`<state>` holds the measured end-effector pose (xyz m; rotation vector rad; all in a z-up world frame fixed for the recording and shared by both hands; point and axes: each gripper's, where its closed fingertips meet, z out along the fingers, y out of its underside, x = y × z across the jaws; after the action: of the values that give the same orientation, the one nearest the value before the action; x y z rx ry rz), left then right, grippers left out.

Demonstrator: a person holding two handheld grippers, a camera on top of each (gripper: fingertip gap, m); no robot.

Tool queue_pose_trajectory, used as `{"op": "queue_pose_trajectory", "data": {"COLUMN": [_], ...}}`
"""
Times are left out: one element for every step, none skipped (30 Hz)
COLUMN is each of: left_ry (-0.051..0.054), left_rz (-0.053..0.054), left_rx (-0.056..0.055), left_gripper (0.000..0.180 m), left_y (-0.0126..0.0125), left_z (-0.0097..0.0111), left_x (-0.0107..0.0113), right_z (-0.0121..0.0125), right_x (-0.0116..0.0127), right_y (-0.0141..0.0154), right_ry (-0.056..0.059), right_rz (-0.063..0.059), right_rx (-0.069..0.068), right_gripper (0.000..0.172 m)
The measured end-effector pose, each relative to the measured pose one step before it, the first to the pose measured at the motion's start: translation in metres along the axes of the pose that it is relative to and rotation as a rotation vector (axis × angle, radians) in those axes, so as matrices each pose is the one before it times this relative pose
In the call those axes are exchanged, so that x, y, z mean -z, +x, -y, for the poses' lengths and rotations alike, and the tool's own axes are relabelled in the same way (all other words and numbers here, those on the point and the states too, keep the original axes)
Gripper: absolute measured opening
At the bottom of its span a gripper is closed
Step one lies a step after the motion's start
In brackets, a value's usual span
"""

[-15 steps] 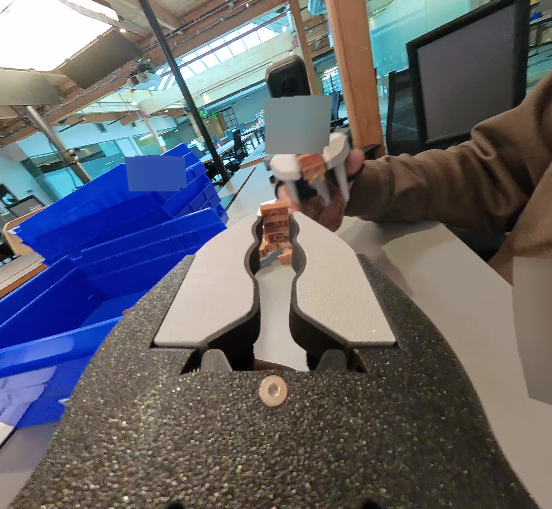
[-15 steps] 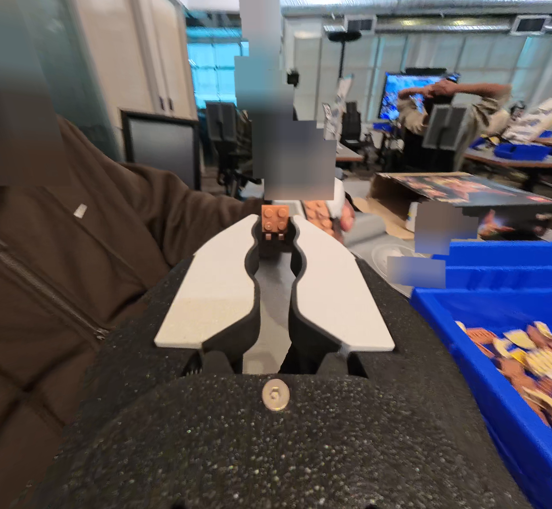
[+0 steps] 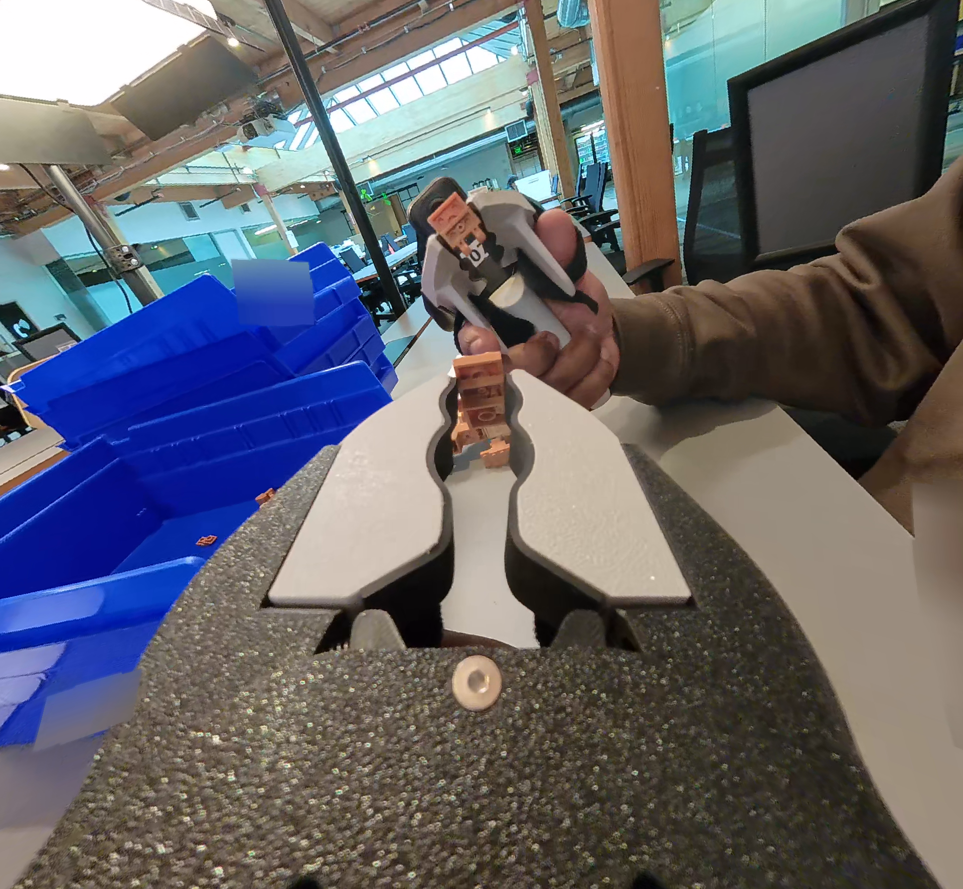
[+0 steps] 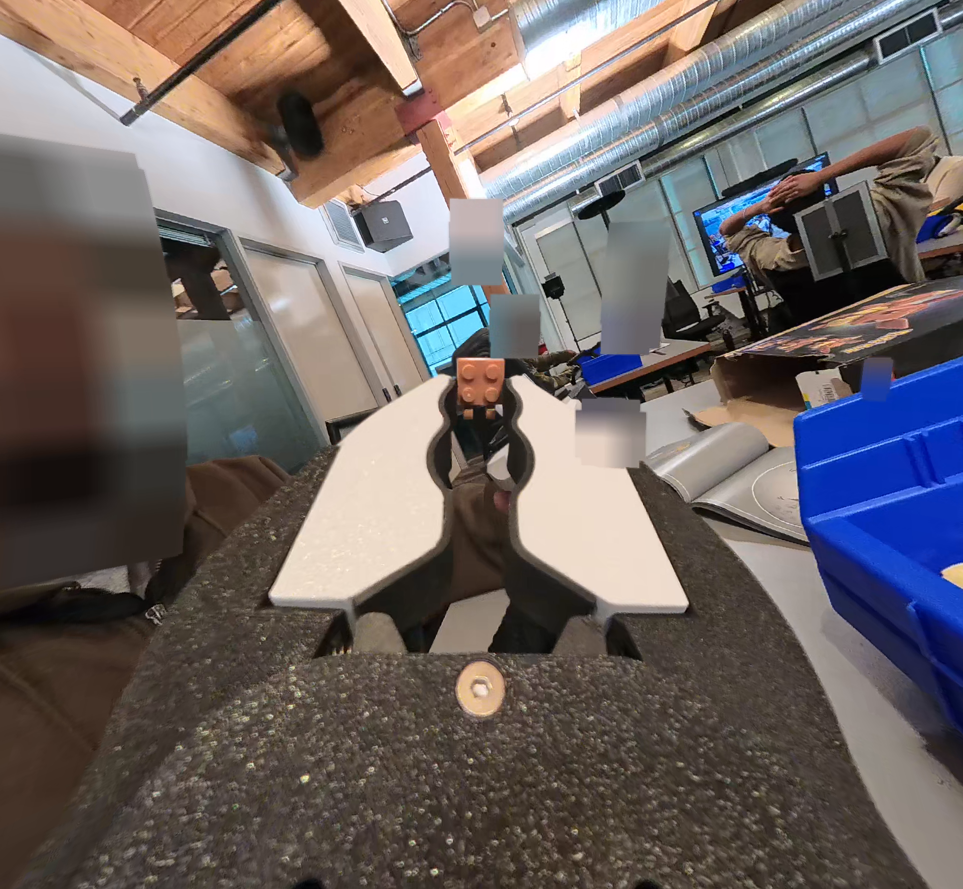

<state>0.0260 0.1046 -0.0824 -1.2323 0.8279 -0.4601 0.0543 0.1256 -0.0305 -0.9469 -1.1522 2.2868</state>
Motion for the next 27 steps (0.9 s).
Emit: {"op": "queue_pose_trajectory", "data": {"left_ry": [0.0005,-0.0084,-0.0325,-0.0661,-0.1001,-0.1158,-0.1017,-0.0734,-0.0542,-0.0513,-0.0498,-0.0498,-0.0566,-0.0584,-0.0512,-0.0349,0.0093,-0.0002,0.0005,0.0032,0.0068,0.011,0.0152,0.0211,0.0288,0.0363,0.0441], "left_rz": [0.0085,0.0072,0.0011,0.0065,0.0115,0.0071,0.0015,0.0004,-0.0108,-0.0325,-0.0508,-0.0508,-0.0334,-0.0165,-0.0091,-0.0109,0.0117,-0.0059,-0.0066,-0.0032,0.0065,0.0013,0.0017,0.0012,-0.0016,0.0049,0.0129], "left_rx": [-0.005,-0.0129,-0.0265,-0.0466,-0.061,-0.0694,-0.072,-0.0595,-0.032,-0.0029,0.0119,0.0118,0.0006,-0.0116,-0.0148,-0.012,0.0048,0.0101,0.0119,0.0109,0.0127,0.0137,0.0189,0.0217,0.0224,0.0213,0.0195], "left_gripper": [0.017,0.017,0.017,0.017,0.017,0.016,0.017,0.016,0.017,0.017,0.017,0.017,0.017,0.017,0.017,0.017,0.017,0.017,0.017,0.017,0.019,0.023,0.027,0.031,0.035,0.038,0.039], "left_y": [-0.00053,-0.00002,0.00137,0.00118,0.0009,0.00181,0.00363,0.00434,0.00542,0.00721,0.00889,0.00859,0.00623,0.00382,0.00291,0.00293,-0.00133,0.00037,0.00033,-0.0003,-0.00178,-0.00138,-0.00193,-0.00225,-0.00203,-0.00303,-0.00431], "left_z": [0.00055,-0.00063,-0.00372,-0.00847,-0.01341,-0.01599,-0.01495,-0.01126,-0.00869,-0.00827,-0.00826,-0.00874,-0.00979,-0.01008,-0.00877,-0.00598,0.00122,0.00024,-0.00002,-0.00005,0.0002,0.00088,0.00155,0.00255,0.00401,0.00541,0.00686], "left_x": [-0.00036,-0.00067,-0.00135,-0.00248,-0.00338,-0.00424,-0.0048,-0.00494,-0.00493,-0.00503,-0.00482,-0.00453,-0.00429,-0.00398,-0.00383,-0.0029,-0.00048,-0.00003,0.00015,0.00003,-0.00001,0.00039,0.00121,0.00178,0.00271,0.00352,0.00426], "right_z": [-0.00047,-0.00038,-0.00041,-0.00044,-0.00037,-0.0006,-0.0012,-0.00209,-0.00302,-0.0036,-0.00449,-0.00444,-0.00421,-0.00423,-0.00372,-0.0029,-0.00266,-0.0026,-0.00284,-0.00292,-0.00198,-0.00046,-0.00004,-0.00033,-0.00093,-0.00154,-0.00135], "right_x": [-0.00039,-0.0001,0.00015,0.00026,0.00022,0.0002,-0.00008,-0.00048,-0.00078,-0.00126,-0.00147,-0.00179,-0.00187,-0.00207,-0.00199,-0.00174,-0.00169,-0.00148,-0.00129,-0.0012,-0.00085,-0.00056,-0.00027,-0.00011,-0.00013,-0.00038,-0.00049], "right_y": [0.0004,0.00134,0.00192,0.00197,0.00166,0.00113,0.00068,0.00041,0.00027,0.00004,-0.00016,-0.00041,-0.00056,-0.00041,-0.00105,-0.00158,-0.00053,0.0012,0.00218,0.00261,0.00232,0.00173,0.00224,0.00327,0.00292,0.00227,0.00136], "right_ry": [-0.0017,-0.0011,-0.0021,-0.0037,-0.004,-0.0058,-0.0098,-0.0152,-0.0202,-0.0249,-0.0296,-0.0303,-0.0282,-0.029,-0.0253,-0.0195,-0.0195,-0.0199,-0.0231,-0.026,-0.0198,-0.0098,-0.0066,-0.0102,-0.0139,-0.0163,-0.0145], "right_rz": [-0.0034,-0.0085,-0.0131,-0.0137,-0.0124,-0.0103,-0.0078,-0.0094,-0.012,-0.0134,-0.0151,-0.016,-0.0165,-0.0165,-0.0125,-0.0083,-0.0144,-0.0274,-0.0364,-0.0416,-0.0409,-0.0337,-0.0358,-0.0425,-0.0406,-0.0359,-0.0311], "right_rx": [-0.001,0.0003,0.0034,0.0052,0.006,0.0072,0.0108,0.018,0.0285,0.0367,0.0435,0.0483,0.0473,0.0459,0.0449,0.0406,0.0397,0.0459,0.0546,0.0622,0.0601,0.0495,0.0461,0.0516,0.0542,0.0548,0.0531], "right_gripper": [0.017,0.017,0.017,0.017,0.017,0.017,0.017,0.016,0.016,0.016,0.016,0.016,0.016,0.016,0.016,0.016,0.016,0.016,0.016,0.016,0.016,0.017,0.016,0.016,0.016,0.016,0.016]}}
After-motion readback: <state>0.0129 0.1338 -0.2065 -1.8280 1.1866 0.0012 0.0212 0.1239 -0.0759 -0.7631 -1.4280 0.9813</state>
